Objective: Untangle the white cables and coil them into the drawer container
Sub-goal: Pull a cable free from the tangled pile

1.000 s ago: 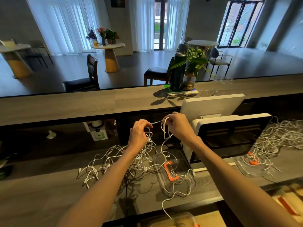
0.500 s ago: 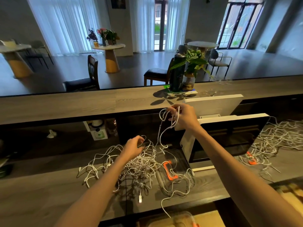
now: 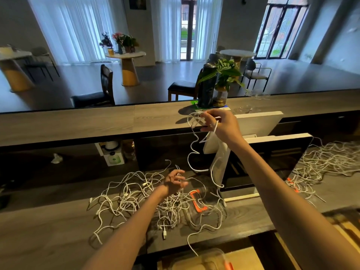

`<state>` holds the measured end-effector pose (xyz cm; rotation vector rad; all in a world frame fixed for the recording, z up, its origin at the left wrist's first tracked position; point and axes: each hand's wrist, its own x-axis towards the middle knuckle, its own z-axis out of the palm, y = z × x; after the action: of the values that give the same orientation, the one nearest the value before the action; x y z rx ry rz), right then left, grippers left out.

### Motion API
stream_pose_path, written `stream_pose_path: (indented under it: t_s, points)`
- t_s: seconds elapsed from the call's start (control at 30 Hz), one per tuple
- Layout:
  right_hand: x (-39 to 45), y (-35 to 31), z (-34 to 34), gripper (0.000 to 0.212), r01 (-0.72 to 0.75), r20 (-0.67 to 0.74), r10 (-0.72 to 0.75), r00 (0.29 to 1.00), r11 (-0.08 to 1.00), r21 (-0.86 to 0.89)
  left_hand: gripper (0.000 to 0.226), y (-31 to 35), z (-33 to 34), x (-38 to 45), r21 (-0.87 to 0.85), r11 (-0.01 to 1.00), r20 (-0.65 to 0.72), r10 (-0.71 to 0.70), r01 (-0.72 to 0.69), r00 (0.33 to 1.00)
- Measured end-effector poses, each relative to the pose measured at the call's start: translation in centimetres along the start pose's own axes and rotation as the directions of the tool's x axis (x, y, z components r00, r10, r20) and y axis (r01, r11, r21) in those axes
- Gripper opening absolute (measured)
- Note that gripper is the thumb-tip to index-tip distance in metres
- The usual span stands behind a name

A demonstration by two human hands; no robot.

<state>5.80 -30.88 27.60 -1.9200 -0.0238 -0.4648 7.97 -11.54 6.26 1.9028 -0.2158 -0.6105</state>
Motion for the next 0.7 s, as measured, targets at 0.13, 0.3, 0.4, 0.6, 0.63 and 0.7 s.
stream_pose_path:
  t_s: [0.13,0.3,0.4,0.6,0.63,0.7]
  points:
    - [-1.3,-1.2,-0.8,0.019,0.015,0.035,-0.014,0.999,1.000,-0.023,0.083,1.7,1.6,-0.7,-0.153,0.987,-0.100,0.035,-0.050,0.994]
    - [-3.3,-2.1,-2.2,0.022,0.079,0.083,-0.070,0.994,0.991,-0.110,0.079,2.1,2.2,-1.2,0.051,0.976,-0.271,0.218,-0.212,0.938]
    - [-4.6,-2.2,-3.2,0.022,0.088,0.115,-0.069,0.991,0.982,-0.165,0.019,1.5,2.9,-1.5,0.154,0.948,-0.176,0.303,-0.277,0.937]
    - [-8.2,0.3,-6.2,0.021,0.029,0.163,0.024,0.986,0.949,-0.313,0.032,-0.2,3.6,-5.7,-0.214,0.977,-0.082,-0.038,0.020,0.996]
    - [-8.8,0.7,-6.6,0.022,0.006,0.154,0.044,0.987,0.950,-0.313,0.031,-0.6,3.8,-6.4,-0.181,0.982,-0.024,-0.053,0.048,0.998]
    - [-9.8,1.3,-7.0,0.025,-0.013,0.148,0.061,0.987,0.952,-0.307,0.023,-1.7,4.9,-7.5,-0.166,0.983,0.151,-0.052,0.077,0.987]
